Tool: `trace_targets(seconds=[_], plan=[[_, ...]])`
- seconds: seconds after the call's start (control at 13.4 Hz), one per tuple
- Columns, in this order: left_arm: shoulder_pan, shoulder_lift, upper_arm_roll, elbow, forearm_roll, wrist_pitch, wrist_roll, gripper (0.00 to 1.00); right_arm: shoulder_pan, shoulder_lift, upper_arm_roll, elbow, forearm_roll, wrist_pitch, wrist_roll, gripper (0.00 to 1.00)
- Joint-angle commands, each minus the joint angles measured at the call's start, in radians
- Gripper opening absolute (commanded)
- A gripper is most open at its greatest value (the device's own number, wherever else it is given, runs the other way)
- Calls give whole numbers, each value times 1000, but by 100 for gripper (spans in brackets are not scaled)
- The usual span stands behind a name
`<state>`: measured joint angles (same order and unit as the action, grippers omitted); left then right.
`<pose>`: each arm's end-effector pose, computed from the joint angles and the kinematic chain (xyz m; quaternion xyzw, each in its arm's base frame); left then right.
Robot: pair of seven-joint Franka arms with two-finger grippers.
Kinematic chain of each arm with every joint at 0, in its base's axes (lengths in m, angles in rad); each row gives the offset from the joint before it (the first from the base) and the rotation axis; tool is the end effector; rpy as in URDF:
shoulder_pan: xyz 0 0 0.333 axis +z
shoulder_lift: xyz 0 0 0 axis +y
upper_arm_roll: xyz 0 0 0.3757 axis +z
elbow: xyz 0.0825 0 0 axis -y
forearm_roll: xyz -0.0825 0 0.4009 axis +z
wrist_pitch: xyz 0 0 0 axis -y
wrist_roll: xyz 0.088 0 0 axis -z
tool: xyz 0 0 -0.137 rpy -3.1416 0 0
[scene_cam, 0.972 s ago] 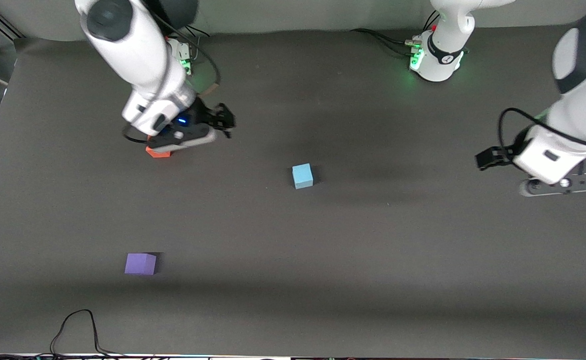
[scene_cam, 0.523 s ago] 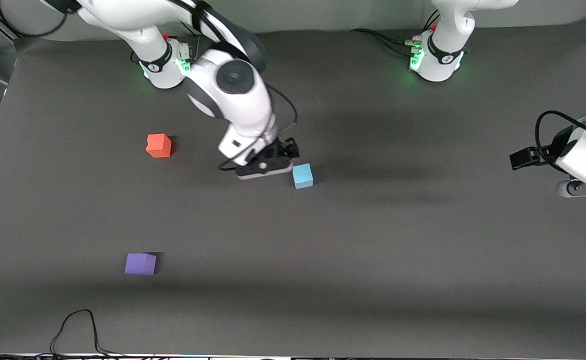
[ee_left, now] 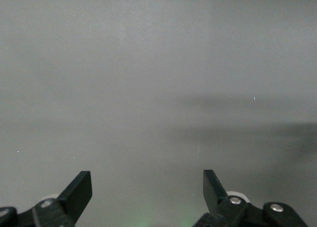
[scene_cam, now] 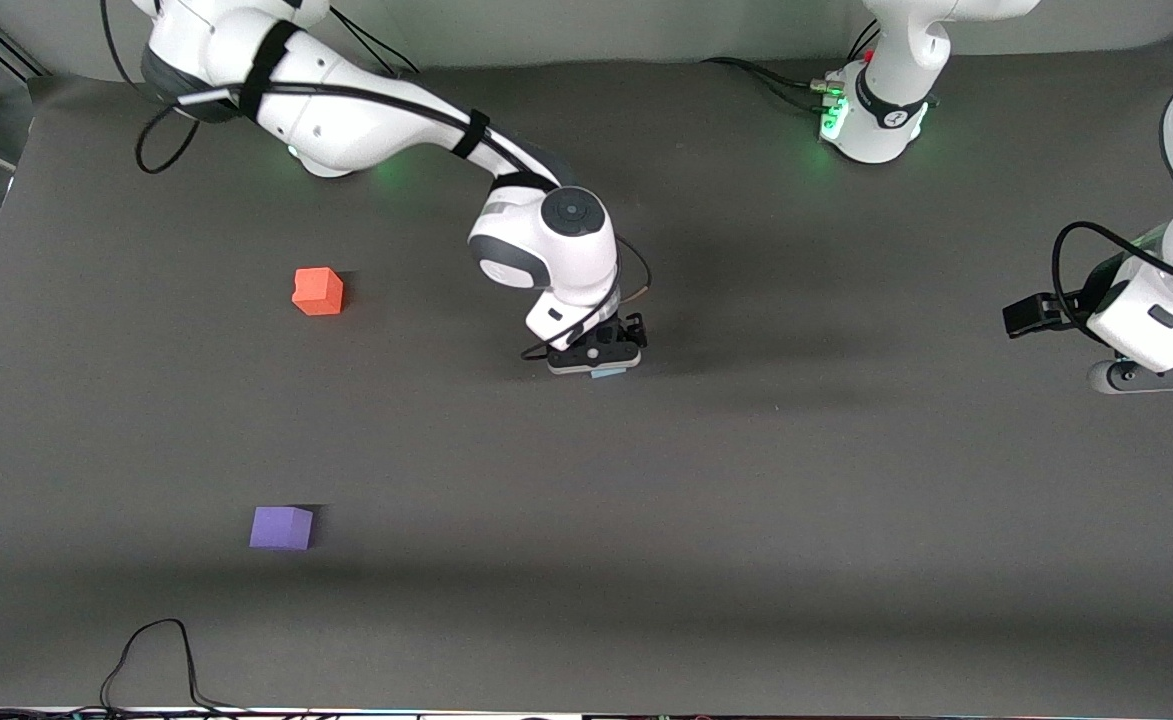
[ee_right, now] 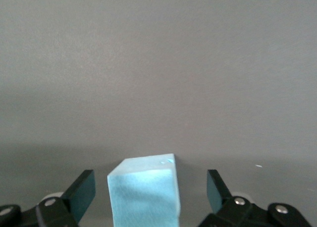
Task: Place blue block between orange and purple blocks
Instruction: 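Reach the right gripper to the blue block while the left gripper withdraws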
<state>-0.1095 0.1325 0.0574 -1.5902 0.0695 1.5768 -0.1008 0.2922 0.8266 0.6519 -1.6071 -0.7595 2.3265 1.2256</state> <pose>0.6069 -0.0242 0.5676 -0.9964 -0.0216 0.0696 0.0439 0.5244 0.5426 0.2222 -0.9966 -0.0209 -0.0757 0.0241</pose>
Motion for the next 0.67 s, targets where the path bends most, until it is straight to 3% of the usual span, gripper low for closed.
trace_targets(seconds=[0.0,0.3,0.45,0.52,0.6], plan=[[-9,-19,16,-22,-8,-1,18,100,5,49,12,18,-79,22,90,100],[-6,-17,16,-24,-10,-4,30,100,21,71,12,1,-109,27,130,96],[-6,-16,16,-22,-10,-6,30,100,18,71,12,-11,-112,27,130,50],[-6,-16,16,-22,-10,-3,32,100,12,71,12,-17,-110,27,130,43],[-6,-16,16,-22,-10,-3,41,100,7,66,12,-16,-110,24,130,42]])
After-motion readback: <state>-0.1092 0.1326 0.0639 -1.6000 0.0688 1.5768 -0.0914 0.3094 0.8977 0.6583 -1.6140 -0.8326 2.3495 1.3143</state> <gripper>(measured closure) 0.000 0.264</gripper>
